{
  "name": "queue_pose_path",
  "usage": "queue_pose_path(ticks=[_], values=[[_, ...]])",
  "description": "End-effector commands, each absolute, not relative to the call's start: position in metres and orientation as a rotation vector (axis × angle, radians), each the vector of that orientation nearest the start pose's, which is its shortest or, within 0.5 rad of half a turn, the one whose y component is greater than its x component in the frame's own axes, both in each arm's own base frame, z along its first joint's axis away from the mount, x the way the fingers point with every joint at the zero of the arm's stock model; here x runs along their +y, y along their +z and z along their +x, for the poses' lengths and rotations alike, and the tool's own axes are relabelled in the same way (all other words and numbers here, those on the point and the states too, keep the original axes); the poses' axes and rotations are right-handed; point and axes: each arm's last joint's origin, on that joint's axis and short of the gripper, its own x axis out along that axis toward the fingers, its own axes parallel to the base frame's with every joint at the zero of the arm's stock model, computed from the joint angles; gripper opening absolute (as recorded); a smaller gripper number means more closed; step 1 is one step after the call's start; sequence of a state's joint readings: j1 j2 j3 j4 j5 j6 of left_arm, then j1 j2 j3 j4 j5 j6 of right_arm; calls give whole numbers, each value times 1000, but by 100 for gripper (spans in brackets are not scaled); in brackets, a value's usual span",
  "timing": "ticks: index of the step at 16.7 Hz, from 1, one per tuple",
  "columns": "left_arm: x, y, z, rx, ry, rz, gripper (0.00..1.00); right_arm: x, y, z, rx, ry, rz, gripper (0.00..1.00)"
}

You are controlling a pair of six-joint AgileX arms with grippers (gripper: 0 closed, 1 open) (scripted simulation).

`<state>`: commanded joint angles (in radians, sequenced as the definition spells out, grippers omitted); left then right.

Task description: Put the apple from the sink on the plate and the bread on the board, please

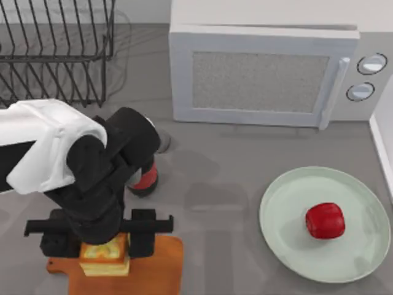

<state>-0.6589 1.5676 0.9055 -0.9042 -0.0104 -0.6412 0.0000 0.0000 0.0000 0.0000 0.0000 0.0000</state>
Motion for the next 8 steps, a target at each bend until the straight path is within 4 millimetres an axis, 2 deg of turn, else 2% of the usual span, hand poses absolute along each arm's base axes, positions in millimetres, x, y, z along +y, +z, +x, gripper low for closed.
queue_pose_path(ticks=[8], values=[[-155, 139, 201, 1558, -12, 17, 0, -1, 160, 106, 0, 0, 0, 100]])
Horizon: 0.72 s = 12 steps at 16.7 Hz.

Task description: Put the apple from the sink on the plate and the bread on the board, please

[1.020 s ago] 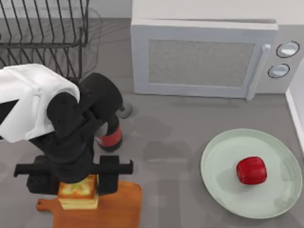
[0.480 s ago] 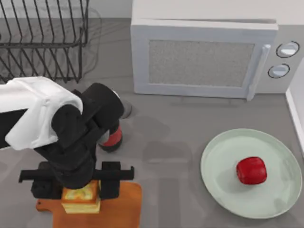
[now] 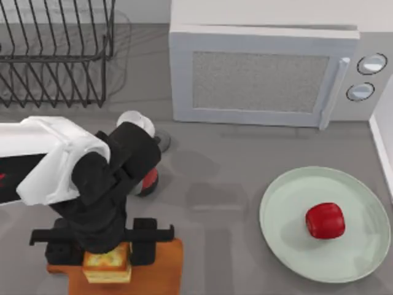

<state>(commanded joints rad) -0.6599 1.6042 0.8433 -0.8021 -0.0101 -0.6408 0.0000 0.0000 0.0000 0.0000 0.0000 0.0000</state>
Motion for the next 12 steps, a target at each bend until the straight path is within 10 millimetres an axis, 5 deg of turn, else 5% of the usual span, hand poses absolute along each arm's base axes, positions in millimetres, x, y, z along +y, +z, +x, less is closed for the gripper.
queue_pose_path(ticks=[3, 12], values=[[-155, 139, 201, 1558, -12, 17, 0, -1, 160, 106, 0, 0, 0, 100], [-155, 139, 201, 1558, -12, 17, 68, -1, 160, 106, 0, 0, 0, 100]])
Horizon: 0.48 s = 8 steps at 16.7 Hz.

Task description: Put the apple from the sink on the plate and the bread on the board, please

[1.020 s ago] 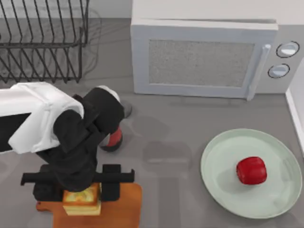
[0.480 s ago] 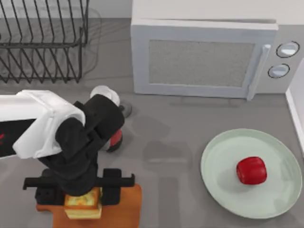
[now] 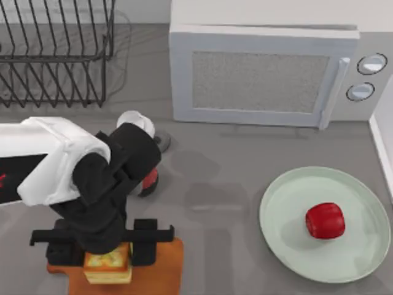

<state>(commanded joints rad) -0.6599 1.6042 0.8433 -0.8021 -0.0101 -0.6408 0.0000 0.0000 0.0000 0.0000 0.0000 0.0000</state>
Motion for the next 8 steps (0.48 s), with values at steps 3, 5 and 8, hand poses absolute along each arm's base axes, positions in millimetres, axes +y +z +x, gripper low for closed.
queue_pose_path(ticks=[3, 5, 8], values=[[-155, 139, 201, 1558, -12, 17, 90, -1, 160, 106, 0, 0, 0, 100], [-155, 139, 201, 1558, -12, 17, 100, -1, 160, 106, 0, 0, 0, 100], [-155, 139, 201, 1558, -12, 17, 100, -1, 160, 106, 0, 0, 0, 100]])
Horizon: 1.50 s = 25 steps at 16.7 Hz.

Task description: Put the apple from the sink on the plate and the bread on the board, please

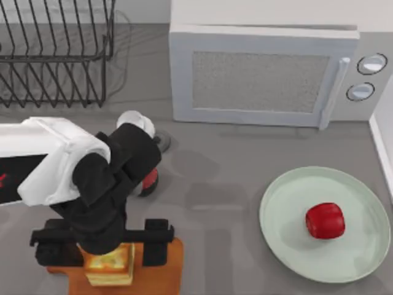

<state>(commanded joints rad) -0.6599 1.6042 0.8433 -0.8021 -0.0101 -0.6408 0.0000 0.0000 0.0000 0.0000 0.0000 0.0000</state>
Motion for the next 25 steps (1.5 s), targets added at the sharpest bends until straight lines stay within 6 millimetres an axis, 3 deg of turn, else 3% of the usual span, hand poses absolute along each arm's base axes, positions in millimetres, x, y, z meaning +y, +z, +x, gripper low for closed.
queue_pose_path(ticks=[7, 12, 19, 25], values=[[-154, 141, 202, 1548, -18, 10, 100, -1, 160, 106, 0, 0, 0, 100], [-128, 160, 196, 1396, -87, -69, 100, -1, 160, 106, 0, 0, 0, 100], [-64, 183, 163, 933, -178, -169, 100, -1, 160, 106, 0, 0, 0, 100], [-22, 180, 122, 382, -133, -128, 100, -1, 160, 106, 0, 0, 0, 100]])
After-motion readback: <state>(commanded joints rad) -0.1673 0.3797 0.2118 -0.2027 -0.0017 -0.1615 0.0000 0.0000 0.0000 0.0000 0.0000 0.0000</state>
